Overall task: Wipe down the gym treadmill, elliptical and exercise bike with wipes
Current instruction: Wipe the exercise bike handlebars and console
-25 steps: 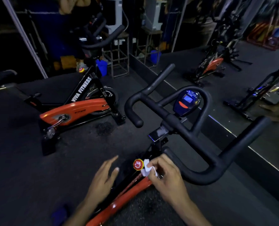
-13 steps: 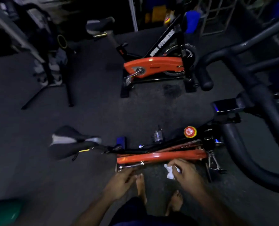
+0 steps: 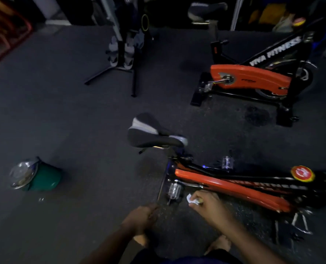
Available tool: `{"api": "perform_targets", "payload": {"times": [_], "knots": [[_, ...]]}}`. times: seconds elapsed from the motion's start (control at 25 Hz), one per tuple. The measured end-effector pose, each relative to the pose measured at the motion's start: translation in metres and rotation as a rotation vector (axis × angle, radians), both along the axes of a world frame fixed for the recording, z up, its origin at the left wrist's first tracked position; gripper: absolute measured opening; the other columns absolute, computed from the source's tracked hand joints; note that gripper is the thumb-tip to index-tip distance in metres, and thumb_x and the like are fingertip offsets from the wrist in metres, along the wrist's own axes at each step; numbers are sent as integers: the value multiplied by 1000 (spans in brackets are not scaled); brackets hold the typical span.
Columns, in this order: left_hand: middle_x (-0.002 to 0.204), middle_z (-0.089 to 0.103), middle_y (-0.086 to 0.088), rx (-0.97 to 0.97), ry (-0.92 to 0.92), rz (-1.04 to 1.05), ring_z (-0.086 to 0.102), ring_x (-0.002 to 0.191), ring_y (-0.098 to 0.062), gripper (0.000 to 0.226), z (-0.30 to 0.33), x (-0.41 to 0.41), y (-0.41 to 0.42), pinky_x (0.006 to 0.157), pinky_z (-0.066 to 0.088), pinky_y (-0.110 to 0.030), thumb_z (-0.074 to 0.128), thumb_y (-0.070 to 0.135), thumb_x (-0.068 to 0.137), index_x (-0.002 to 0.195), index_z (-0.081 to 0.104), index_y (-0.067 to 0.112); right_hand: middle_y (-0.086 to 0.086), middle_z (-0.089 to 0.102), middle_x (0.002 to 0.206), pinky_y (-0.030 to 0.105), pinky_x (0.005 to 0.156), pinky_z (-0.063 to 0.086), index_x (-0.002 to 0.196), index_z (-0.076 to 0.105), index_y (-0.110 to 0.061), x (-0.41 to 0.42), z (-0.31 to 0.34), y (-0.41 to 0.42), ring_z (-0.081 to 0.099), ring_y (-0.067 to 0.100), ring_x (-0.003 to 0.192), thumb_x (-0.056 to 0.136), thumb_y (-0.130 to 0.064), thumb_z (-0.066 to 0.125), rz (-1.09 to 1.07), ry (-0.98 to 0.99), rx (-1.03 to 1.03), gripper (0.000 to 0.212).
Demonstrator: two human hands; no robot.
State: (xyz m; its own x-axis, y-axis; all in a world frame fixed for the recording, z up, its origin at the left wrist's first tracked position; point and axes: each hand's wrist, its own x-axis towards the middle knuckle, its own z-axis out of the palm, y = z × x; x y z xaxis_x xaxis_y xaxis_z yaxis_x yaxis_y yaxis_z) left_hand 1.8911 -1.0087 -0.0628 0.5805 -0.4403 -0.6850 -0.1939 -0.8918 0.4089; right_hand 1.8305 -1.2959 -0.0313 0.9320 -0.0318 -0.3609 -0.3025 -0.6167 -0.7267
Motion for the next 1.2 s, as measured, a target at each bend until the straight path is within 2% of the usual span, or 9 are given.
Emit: {"api": "perform_targets", "payload": {"times": [0.16,0.28,0.44,0.64,0.8,0.92,1.0,1.08,1.2], "knots": [[149,55,2,-66,-17,132,52,136,-20,49,-24,10,114,108,37,-26,44,47,103,146,52,25,-17,67,93,13,76,45,99,74,-26,60,2,123,65,3,88,84,-21,78,160,46,-50,17],[137,65,-3,-12,14,327,60,126,-19,43,-29,14,222,97,42,-24,48,41,104,139,61,18,-10,72,97,25,84,51,99,73,-27,97,5,215,68,7,89,81,-23,79,218,28,-56,19],[122,73,-1,14,-58,594,66,116,-17,72,-13,31,339,90,47,-26,44,63,85,143,57,21,-6,73,93,26,81,53,93,75,-22,144,27,306,69,7,85,89,-23,72,314,-64,2,4],[128,69,-4,-78,-105,832,65,117,-17,46,-11,72,376,93,47,-24,62,36,100,140,58,15,-12,70,75,28,76,51,87,72,-25,205,33,339,66,5,77,90,-20,70,349,-66,-52,6],[107,70,15,-175,-71,736,66,98,1,33,-2,111,375,79,45,-10,60,40,100,130,60,26,-14,70,78,28,74,49,88,71,-25,247,20,349,67,10,81,89,-17,70,301,-27,-116,8],[103,71,13,-185,-91,669,68,98,-6,23,2,165,374,87,52,-24,60,37,101,122,64,29,-15,67,86,26,75,47,90,72,-22,287,5,359,67,12,87,88,-16,70,290,-4,-129,7],[98,72,13,-170,-84,571,70,100,-11,10,0,213,369,85,50,-18,60,32,101,104,69,31,-16,66,89,27,76,48,89,71,-23,324,-2,361,66,11,89,89,-16,69,259,-12,-102,7],[103,75,3,-97,-47,405,68,104,-15,17,-5,270,353,75,40,-8,59,30,102,104,75,23,-12,64,91,25,74,47,89,72,-22,365,-11,351,64,9,87,90,-15,68,171,-44,-61,8],[123,71,-3,-21,-33,166,65,109,-9,33,-2,372,331,89,45,-21,54,39,102,119,71,16,-10,61,88,31,74,48,83,69,-26,420,-14,323,63,11,82,90,-21,68,3,-83,-67,9]]}}
